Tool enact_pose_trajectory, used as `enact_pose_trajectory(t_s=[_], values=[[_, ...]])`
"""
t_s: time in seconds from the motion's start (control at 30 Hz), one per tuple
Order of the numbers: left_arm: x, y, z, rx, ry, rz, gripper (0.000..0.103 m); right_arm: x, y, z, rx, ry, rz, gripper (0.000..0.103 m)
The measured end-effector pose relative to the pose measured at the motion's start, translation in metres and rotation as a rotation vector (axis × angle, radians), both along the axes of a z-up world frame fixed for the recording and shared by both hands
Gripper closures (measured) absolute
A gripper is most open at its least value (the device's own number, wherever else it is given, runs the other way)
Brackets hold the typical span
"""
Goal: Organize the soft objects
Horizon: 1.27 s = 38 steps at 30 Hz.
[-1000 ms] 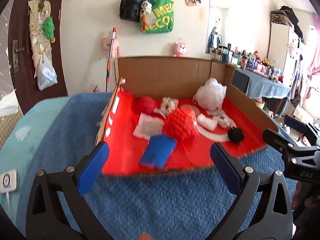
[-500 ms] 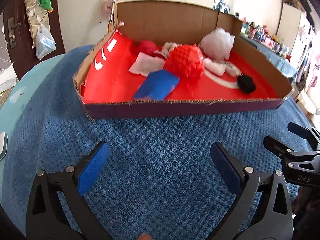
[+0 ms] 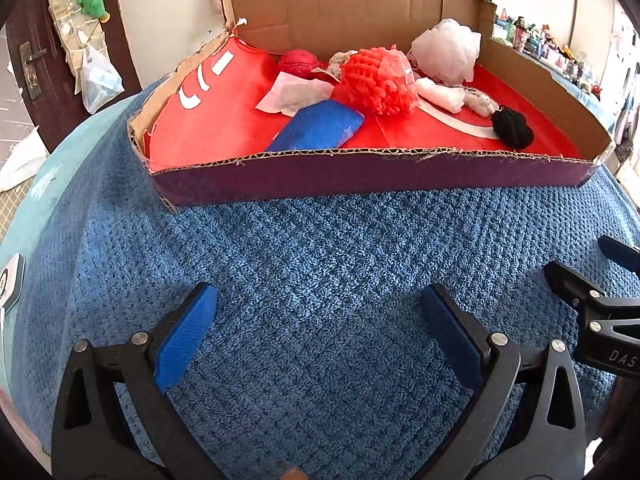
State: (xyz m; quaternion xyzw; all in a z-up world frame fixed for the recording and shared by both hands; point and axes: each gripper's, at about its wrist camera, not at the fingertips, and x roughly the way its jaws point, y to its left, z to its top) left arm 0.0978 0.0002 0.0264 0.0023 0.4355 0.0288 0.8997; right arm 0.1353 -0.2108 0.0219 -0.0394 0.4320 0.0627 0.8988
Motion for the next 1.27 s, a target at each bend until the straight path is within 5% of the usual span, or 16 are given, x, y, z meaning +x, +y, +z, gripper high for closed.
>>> enact_pose_trajectory(t_s=[1.27], values=[[0.0037, 0.0004, -0.0013, -0.018, -0.006, 0.0, 0.0, 0.0077, 0.0012, -0.0018, 0.004, 0.001, -0.023, 0.0]])
